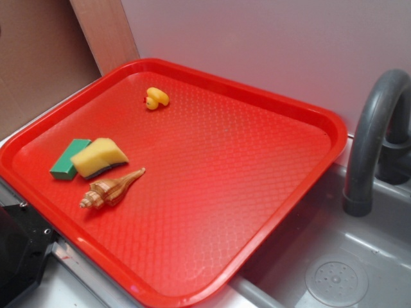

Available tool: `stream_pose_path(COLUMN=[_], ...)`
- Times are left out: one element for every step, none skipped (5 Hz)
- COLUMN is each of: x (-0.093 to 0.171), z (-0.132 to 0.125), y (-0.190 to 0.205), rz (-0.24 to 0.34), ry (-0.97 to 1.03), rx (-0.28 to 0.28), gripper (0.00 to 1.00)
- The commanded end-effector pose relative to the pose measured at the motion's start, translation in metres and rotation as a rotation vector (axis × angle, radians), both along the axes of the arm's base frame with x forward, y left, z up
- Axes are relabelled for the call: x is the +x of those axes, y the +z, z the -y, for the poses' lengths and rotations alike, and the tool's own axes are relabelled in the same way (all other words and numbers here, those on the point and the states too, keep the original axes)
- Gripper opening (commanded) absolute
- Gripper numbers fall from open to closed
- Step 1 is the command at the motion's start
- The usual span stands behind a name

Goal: Grab the shell.

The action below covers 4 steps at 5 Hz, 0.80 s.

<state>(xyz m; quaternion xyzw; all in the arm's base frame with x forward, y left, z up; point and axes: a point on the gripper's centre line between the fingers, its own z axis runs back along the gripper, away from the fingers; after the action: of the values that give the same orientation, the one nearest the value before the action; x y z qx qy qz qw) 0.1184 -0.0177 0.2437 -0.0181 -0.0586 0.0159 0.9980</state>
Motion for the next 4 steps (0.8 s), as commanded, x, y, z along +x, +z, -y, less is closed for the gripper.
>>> stream_pose_path(x=[0.0,0.006,0.024,0.046], z=[0.0,0.001,-0.001,-0.009], y=[0.0,0.002,0.002,-0.02], rz=[0.0,-0.002,0.008,-0.028], ry=[0.0,0.034,0.06,0.084], rx=[0.0,-0.01,-0.034,-0.048], gripper=[1.0,1.0,1.0,1.0])
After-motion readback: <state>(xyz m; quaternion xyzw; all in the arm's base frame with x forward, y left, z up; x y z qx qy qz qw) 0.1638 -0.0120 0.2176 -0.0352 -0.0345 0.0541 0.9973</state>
